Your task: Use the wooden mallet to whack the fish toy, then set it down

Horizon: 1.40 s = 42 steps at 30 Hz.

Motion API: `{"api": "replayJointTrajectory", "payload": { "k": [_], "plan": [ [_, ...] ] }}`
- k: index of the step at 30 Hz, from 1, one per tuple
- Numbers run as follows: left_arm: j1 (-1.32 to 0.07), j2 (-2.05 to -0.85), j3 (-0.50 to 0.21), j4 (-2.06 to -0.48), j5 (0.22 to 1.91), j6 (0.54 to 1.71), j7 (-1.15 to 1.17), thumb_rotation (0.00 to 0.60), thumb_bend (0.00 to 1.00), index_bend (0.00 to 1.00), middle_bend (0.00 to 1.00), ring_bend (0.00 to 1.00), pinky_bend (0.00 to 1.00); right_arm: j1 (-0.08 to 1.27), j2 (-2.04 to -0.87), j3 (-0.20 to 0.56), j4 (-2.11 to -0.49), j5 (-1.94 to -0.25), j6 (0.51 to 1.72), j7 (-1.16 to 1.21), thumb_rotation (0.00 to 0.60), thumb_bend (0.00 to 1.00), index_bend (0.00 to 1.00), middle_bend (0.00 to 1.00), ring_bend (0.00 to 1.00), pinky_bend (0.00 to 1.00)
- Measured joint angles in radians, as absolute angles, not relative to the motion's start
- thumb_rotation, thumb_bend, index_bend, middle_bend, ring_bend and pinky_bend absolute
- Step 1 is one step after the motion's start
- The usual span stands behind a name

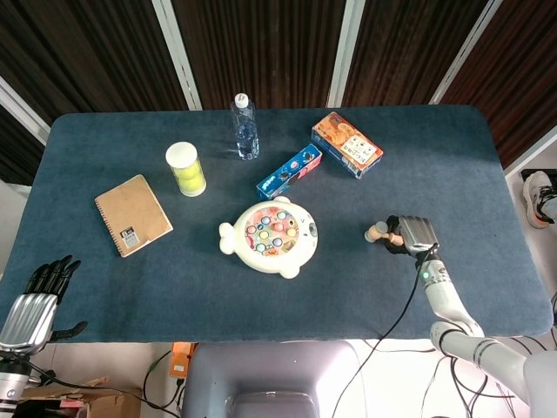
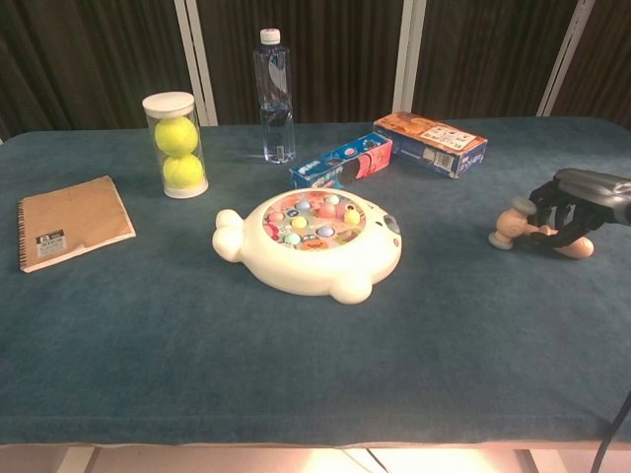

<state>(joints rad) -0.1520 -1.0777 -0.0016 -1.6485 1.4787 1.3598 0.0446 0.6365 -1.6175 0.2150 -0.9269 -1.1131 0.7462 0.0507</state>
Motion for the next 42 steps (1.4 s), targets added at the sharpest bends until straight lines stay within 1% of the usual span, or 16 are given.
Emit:
{"api": "replayJointTrajectory", "payload": {
  "k": [3,7,10,13,18,24,33,38,42],
  "plan": [
    [-0.151,-1.077,-0.001,-1.648,1.480,1.361,0.043,0.600,0.08,0.00,0.00,0.00,0.08,0.637,-1.624,0.217,-0.918,-1.113,0.753,0.049,0.600,0.43,0.81,0.59,0.54,0.59],
    [-0.151,-1.077,-0.001,-1.648,1.481,1.362,0.042,0.600,0.08,0.00,0.00,0.00,0.08,0.635,-1.639,0.221,-0.902,-1.115,0.775,0.043,0.600,0.45,0.89,0.66,0.60,0.65],
    [-0.150,-1.077,-0.001,-1.647,1.482,1.364,0.040,0.600,0.08,0.00,0.00,0.00,0.08,0.634,-1.656,0.226,-0.883,-1.119,0.799,0.043,0.600,0.49,0.96,0.72,0.66,0.70],
    [-0.149,-1.075,-0.002,-1.647,1.481,1.366,0.036,0.600,0.08,0.00,0.00,0.00,0.08,0.633,-1.672,0.233,-0.867,-1.129,0.827,0.056,0.600,0.52,0.99,0.76,0.69,0.73],
    [-0.149,-1.075,-0.002,-1.646,1.482,1.366,0.033,0.600,0.08,0.00,0.00,0.00,0.08,0.631,-1.667,0.239,-0.876,-1.167,0.875,0.089,0.600,0.53,1.00,0.78,0.71,0.75],
    [-0.150,-1.075,-0.001,-1.646,1.485,1.366,0.035,0.600,0.08,0.00,0.00,0.00,0.08,0.634,-1.612,0.247,-0.967,-1.183,0.896,0.064,0.600,0.53,1.00,0.79,0.72,0.75],
    [-0.154,-1.078,-0.004,-1.648,1.479,1.359,0.042,0.600,0.08,0.00,0.00,0.00,0.08,0.678,-1.513,0.293,-1.203,-1.153,0.895,-0.076,0.600,0.53,1.00,0.79,0.73,0.75],
    [-0.155,-1.076,-0.005,-1.647,1.477,1.357,0.040,0.600,0.08,0.00,0.00,0.00,0.08,0.739,-1.484,0.324,-1.313,-1.080,0.882,-0.245,0.600,0.53,1.00,0.79,0.73,0.75],
    [-0.154,-1.074,-0.005,-1.646,1.480,1.360,0.036,0.600,0.08,0.00,0.00,0.00,0.08,0.801,-1.480,0.345,-1.378,-0.977,0.873,-0.378,0.600,0.53,0.99,0.79,0.73,0.75]
  ]
}}
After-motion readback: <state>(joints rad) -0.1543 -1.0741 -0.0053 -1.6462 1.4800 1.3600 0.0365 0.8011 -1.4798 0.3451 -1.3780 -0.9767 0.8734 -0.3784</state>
